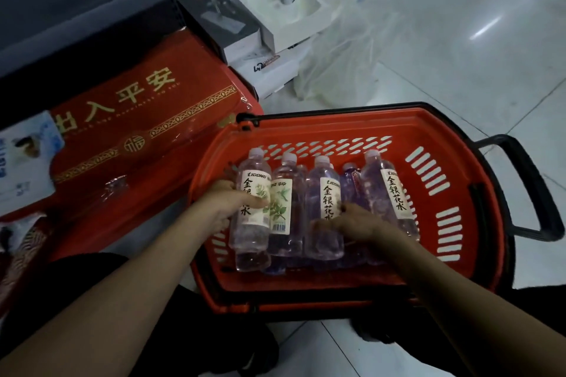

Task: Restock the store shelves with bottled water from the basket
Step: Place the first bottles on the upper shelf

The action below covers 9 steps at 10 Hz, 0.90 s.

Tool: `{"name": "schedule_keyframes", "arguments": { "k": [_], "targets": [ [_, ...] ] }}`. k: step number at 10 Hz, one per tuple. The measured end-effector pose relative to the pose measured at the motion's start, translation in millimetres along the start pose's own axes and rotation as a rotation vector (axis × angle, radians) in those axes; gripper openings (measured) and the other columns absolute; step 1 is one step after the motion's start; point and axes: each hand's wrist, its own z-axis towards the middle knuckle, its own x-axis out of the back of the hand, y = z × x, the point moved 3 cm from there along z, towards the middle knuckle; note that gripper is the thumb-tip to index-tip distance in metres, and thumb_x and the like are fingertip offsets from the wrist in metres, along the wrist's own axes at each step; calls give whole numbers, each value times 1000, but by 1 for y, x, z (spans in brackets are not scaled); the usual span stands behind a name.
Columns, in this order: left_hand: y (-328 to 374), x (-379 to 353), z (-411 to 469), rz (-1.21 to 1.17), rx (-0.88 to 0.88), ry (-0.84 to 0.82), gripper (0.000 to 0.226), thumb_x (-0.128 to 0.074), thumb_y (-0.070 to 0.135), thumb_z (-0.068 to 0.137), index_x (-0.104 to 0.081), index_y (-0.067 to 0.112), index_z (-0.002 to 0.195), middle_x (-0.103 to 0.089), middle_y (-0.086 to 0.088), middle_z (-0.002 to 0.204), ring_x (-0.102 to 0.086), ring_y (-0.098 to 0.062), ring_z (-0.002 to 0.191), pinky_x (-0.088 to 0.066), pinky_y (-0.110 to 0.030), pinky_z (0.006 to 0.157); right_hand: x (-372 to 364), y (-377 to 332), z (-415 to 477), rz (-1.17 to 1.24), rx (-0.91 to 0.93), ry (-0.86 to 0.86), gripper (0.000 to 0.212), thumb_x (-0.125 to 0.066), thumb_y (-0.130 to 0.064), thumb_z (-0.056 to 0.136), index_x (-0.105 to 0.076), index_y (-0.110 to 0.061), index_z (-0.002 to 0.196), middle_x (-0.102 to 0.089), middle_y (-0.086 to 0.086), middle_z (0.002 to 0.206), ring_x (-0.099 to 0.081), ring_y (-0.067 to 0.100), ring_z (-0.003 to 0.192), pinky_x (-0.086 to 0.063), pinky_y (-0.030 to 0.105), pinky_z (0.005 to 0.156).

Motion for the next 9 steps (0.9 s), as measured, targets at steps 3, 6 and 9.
{"name": "schedule_keyframes", "arguments": {
  "k": [3,6,9],
  "targets": [
    [13,4,-32,-286,-67,-173,64,-85,2,57,-61,9,117,-76,-9,101,-74,-27,91,-60,-46,75,-9,-27,-33,30,117,61,45,-82,-18,77,-50,-7,106,-66,1,97,-59,9,78,-52,18,66],
    [84,81,-111,-428,-518,-136,74,-81,-9,63,-57,20,126,-73,-2,114,-70,-23,104,-55,-50,92,-16,-130,-99,150,493,278,68,-90,-5,60,-52,-14,116,-73,-1,93,-72,9,80,-60,28,70],
    [189,244,-231,-458,-1017,8,104,-100,12,28,-59,10,123,-73,-12,114,-69,-29,106,-56,-41,83,-51,-346,-184,271,906,303,54,-87,-1,58,-63,-22,101,-73,-7,84,-69,12,82,-53,36,81]
  ]
}}
